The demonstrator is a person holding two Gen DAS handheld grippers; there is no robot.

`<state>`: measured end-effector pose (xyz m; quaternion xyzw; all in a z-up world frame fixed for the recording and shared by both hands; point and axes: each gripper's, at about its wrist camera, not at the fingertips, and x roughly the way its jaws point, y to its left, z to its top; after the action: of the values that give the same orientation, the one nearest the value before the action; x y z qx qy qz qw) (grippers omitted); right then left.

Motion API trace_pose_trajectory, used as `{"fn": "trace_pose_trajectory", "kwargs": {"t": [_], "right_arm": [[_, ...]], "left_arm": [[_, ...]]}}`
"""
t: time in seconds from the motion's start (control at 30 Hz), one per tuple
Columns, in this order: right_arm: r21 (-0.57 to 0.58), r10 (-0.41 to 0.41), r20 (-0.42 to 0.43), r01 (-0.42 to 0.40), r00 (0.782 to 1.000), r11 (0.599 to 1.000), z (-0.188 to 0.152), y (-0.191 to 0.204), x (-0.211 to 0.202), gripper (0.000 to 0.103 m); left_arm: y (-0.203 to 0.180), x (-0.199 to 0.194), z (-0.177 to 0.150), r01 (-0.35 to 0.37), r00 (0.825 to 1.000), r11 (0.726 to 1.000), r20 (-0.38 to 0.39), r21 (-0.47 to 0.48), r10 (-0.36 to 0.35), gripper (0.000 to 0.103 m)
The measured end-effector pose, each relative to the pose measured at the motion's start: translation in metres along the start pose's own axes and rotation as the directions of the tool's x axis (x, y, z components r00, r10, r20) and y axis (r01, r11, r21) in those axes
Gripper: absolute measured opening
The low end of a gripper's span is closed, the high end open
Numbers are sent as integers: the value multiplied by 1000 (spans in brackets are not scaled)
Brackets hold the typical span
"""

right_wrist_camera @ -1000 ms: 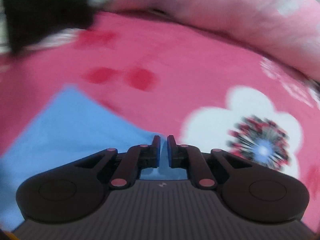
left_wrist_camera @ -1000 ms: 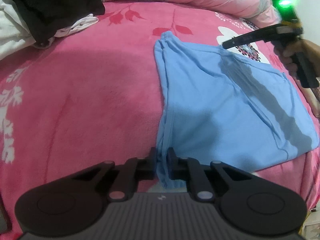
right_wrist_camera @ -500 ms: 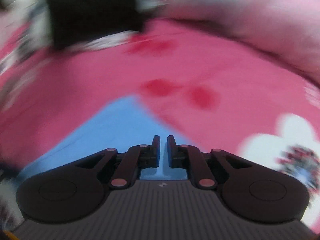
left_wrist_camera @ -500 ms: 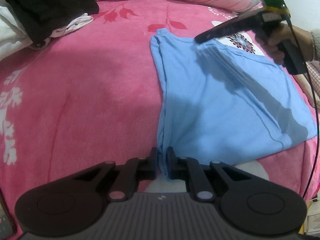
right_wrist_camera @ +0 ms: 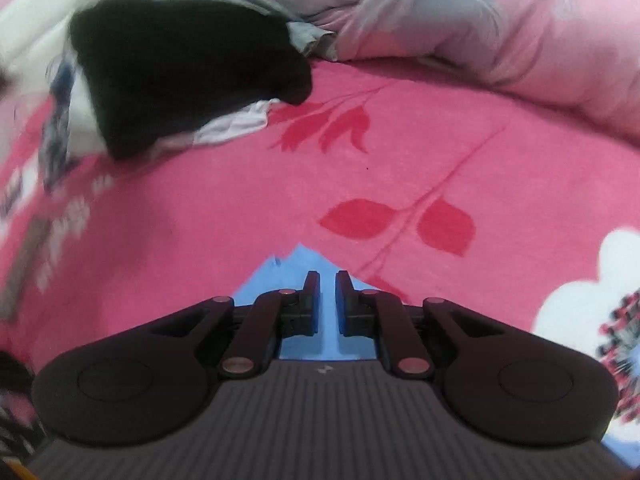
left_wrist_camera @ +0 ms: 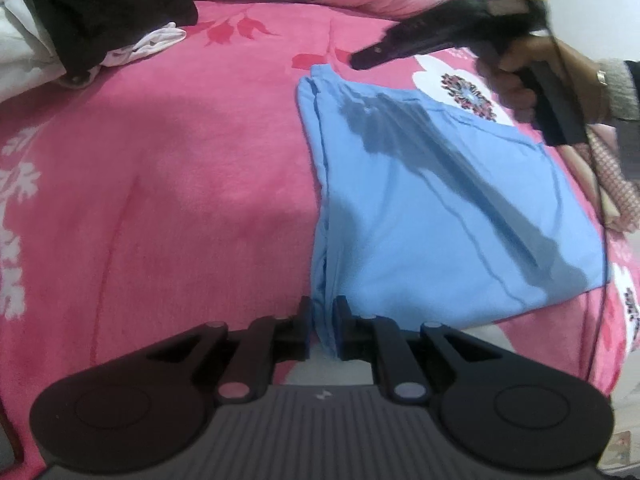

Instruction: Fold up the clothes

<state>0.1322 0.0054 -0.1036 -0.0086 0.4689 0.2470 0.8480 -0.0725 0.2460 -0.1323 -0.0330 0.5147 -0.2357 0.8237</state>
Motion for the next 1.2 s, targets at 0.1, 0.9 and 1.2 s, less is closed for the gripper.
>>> {"fn": "trace_pose_trajectory", "kwargs": {"t": [0.1,0.9,1.2], "right_arm": [[114,34,-12,-32,999,993,13,-13,13,9],[228,22,-87,-2,996,974,19,-14,28,16],[179,8,-85,7,996,984,22,-6,22,16]], "left_arm": [[1,-8,-2,17,1000,1000,10,10,-17,28],[-1,0,0,36,999,999,19,-40,-35,21],[-7,-15,2,21,998,999,63,-32,-19,18]]}}
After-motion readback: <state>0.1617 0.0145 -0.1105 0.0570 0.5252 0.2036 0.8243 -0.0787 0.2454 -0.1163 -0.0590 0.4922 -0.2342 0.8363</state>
